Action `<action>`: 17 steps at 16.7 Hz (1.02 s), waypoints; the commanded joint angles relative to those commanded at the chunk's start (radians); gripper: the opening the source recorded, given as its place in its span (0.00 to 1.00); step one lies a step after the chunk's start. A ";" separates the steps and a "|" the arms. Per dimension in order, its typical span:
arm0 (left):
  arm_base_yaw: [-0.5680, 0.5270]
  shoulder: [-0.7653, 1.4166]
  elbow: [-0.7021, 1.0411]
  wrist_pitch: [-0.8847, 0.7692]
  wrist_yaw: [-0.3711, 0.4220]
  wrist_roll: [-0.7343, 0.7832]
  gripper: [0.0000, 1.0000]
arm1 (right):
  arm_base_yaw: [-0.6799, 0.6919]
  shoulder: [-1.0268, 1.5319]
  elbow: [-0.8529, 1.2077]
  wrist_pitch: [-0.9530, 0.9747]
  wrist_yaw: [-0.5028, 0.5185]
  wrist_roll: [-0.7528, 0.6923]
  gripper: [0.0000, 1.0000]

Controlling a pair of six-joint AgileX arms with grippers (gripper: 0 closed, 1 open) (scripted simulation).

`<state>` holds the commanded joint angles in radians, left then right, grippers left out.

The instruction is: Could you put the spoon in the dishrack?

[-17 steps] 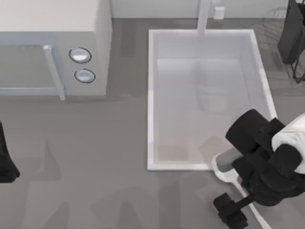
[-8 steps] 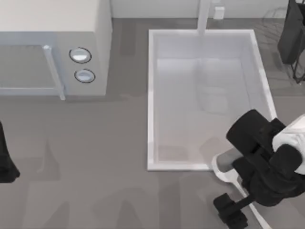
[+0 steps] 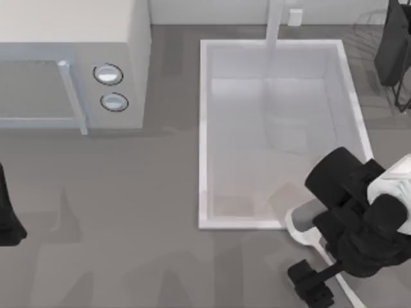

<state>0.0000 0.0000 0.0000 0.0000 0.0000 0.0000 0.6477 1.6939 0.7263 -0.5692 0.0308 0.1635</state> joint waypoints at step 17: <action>0.000 0.000 0.000 0.000 0.000 0.000 1.00 | 0.009 -0.092 0.239 -0.290 -0.020 -0.003 0.00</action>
<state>0.0000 0.0000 0.0000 0.0000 0.0000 0.0000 0.6563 1.6015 0.9654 -0.8595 0.0111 0.1605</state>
